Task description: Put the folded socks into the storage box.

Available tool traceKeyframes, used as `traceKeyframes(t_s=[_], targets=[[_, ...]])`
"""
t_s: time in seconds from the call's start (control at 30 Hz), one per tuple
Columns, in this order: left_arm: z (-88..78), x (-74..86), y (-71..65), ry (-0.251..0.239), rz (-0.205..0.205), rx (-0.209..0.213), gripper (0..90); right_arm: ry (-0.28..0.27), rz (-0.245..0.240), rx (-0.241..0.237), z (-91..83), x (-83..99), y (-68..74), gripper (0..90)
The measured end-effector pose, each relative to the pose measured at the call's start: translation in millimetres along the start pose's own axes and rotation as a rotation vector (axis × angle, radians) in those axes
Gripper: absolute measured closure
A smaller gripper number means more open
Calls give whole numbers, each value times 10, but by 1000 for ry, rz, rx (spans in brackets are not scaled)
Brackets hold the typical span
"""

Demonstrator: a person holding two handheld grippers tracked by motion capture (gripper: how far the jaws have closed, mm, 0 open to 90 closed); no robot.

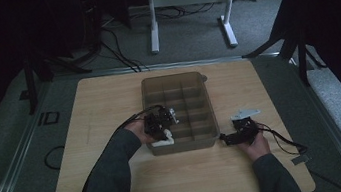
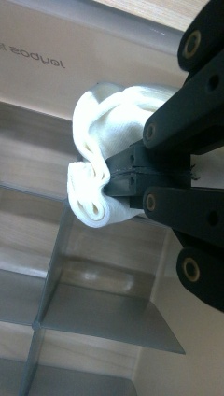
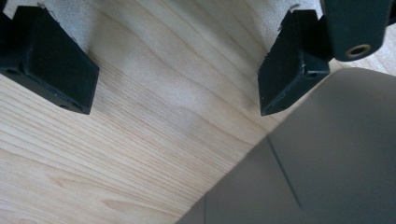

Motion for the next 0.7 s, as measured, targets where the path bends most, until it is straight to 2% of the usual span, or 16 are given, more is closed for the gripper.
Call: traceKeyframes(t_s=[0.7], targets=[[152, -20, -18, 69, 12, -5, 900, 0, -2, 0, 0, 0, -1, 121]])
Point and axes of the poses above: each handheld gripper's, and its own axes: z roughly forward along the jaws, x roughly out of its underside, y roughly to its left, the point moved 4 cm from there along z, roughly forward along the jaws, and after that the axes turned 2 degrees about y, right-handed, at the moved point
